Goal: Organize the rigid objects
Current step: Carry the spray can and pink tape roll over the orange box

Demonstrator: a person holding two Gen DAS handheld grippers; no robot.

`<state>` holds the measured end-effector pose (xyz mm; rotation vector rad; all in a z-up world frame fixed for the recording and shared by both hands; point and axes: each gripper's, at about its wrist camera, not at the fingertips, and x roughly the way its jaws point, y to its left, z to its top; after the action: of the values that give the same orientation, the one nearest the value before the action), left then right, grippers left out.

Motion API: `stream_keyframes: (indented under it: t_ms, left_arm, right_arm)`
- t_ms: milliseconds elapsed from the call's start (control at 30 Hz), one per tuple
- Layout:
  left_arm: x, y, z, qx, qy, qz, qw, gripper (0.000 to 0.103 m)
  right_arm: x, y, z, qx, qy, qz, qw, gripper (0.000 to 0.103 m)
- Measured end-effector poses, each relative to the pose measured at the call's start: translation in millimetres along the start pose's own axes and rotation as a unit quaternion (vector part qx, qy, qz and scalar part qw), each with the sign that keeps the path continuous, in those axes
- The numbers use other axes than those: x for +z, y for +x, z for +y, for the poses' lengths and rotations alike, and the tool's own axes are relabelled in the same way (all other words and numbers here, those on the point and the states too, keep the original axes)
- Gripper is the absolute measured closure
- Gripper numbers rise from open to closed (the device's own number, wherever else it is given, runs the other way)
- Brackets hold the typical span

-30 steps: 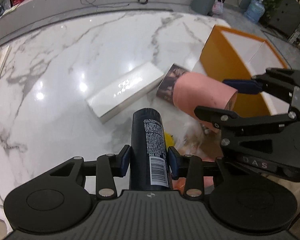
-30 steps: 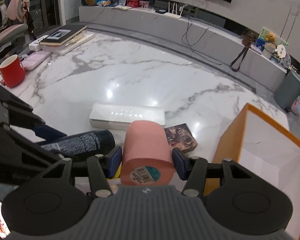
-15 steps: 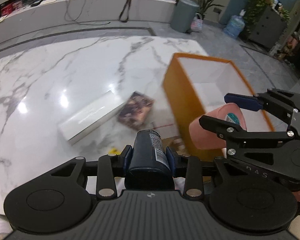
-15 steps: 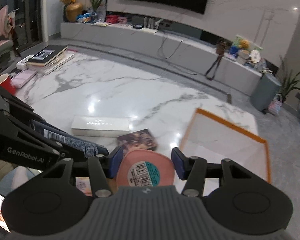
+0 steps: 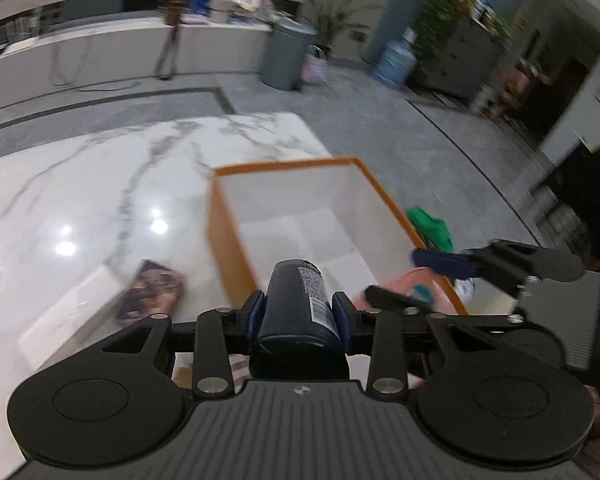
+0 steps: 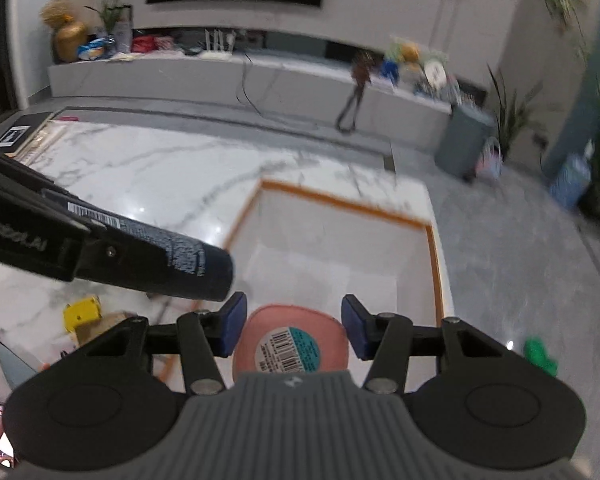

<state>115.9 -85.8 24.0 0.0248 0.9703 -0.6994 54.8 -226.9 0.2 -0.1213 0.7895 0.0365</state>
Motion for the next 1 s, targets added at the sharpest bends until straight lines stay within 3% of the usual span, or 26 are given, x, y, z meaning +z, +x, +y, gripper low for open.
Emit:
stream_keyframes:
  t_ms: [100,267,600,1000]
  left_arm:
    - [-0.7,22.1,-12.8,-0.012,0.029,0.024,0.9992,0.062]
    - [-13.8,54.2,-22.0,0.001,0.073,0.069,0.995,0.062]
    - [-26.8,77.0,-35.6,0.012,0.141,0.13,0.9814,0.062]
    - [-31.2,77.0,-33.0,-0.005,0.127,0.14,0.982,0.057]
  right_arm:
    - [-11.9,15.0,-8.7,-0.003,0.016,0.021,1.0,0.051]
    - [-26.3,35.9,-20.0,0.005,0.036,0.051,0.998,0.051]
    - [-45.8,62.4,-32.3,0.029,0.055,0.096,0.993,0.051]
    - [-55.5,53.1,-32.8,0.036,0.05,0.107,0.992,0.05]
